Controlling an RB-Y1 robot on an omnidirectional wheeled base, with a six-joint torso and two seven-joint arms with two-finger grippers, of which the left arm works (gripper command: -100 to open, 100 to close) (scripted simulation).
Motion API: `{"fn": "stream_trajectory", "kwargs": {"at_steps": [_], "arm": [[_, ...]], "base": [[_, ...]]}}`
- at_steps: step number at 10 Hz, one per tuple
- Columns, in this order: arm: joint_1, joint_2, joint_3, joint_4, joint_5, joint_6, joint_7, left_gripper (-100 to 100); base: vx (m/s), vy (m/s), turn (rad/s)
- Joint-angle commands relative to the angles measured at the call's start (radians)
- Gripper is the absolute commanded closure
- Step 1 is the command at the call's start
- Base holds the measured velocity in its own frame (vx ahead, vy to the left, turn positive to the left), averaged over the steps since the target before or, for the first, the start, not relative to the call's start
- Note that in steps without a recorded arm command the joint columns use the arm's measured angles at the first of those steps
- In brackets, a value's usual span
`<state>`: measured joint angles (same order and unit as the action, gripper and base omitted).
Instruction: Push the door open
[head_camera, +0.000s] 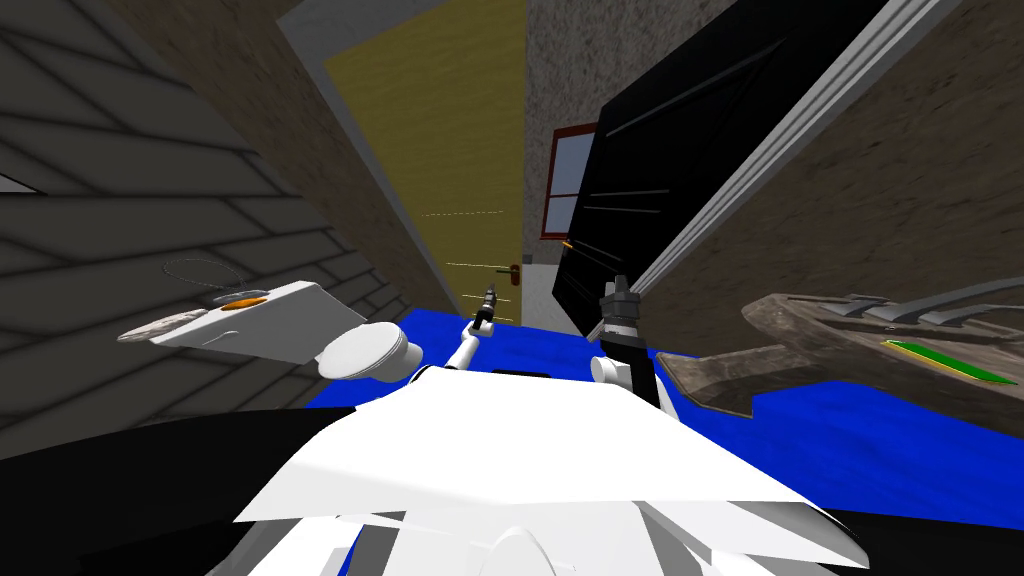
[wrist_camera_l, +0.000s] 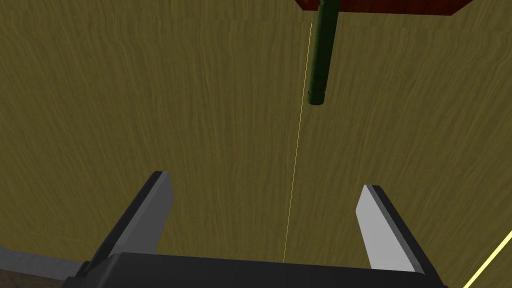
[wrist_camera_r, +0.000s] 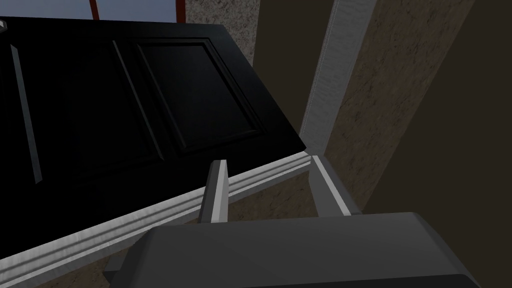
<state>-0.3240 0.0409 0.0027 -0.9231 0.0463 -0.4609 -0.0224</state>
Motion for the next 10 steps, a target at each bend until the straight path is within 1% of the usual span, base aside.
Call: {"fn": "stream_trajectory", "kwargs": {"at_steps": [1,2,6,7,8,10], "arm": [[-0.026,-0.005,0.003,0.037,-0.001,0.005,0.002,-100],[-0.055,-0.012,0.005,0.083,-0.002,0.008,0.003,-100],[-0.101,-0.026,0.009,0.156,-0.003,0.012,0.005,-100],[-0.119,-0.032,0.010,0.184,-0.004,0.013,0.006,-100],[-0.127,-0.035,0.011,0.197,-0.004,0.014,0.007,-100],[-0.154,-0.046,0.013,0.240,-0.006,0.016,0.008,-100]], "base": [[0.085,0.006,-0.002],[0.109,-0.003,-0.007],[0.107,0.011,-0.002],[0.106,0.016,-0.004],[0.098,0.017,-0.002],[0.105,0.002,-0.003]]}}
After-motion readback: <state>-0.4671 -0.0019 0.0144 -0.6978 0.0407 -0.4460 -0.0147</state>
